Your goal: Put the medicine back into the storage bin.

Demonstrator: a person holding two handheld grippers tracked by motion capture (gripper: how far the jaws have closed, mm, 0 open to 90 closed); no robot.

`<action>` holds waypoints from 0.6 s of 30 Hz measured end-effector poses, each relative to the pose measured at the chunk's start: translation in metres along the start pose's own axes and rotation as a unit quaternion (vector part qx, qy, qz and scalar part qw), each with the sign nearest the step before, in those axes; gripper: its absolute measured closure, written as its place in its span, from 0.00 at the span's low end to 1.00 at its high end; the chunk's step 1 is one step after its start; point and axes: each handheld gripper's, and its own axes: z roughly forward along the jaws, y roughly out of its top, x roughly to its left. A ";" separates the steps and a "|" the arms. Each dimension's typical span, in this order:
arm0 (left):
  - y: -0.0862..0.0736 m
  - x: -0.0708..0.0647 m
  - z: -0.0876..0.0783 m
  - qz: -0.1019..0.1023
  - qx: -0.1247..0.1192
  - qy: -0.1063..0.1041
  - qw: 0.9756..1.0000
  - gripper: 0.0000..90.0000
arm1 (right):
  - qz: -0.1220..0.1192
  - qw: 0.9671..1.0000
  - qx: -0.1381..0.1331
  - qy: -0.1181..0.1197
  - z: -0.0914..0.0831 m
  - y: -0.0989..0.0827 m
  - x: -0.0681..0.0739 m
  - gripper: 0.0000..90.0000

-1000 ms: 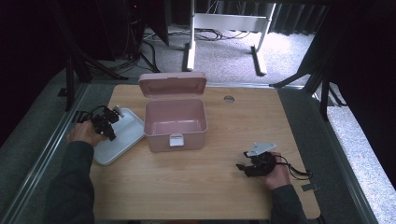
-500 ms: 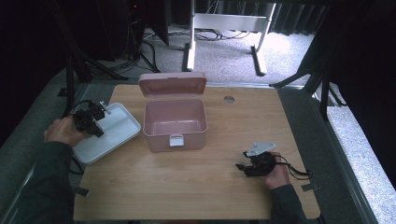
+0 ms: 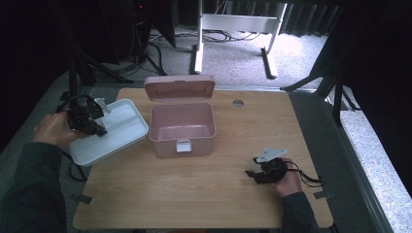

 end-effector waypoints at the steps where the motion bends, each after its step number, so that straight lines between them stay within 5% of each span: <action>1: 0.002 -0.003 -0.004 0.016 -0.007 -0.005 1.000 0.99 | 0.000 1.000 0.000 0.000 0.000 0.000 0.000 0.44; 7: 0.015 -0.014 -0.007 0.063 -0.043 -0.024 0.997 0.99 | -0.004 1.000 0.000 0.000 0.001 0.000 0.000 0.44; 18: 0.075 -0.034 -0.001 0.130 -0.043 -0.039 0.990 0.99 | -0.003 1.000 -0.002 -0.001 -0.001 0.000 -0.001 0.44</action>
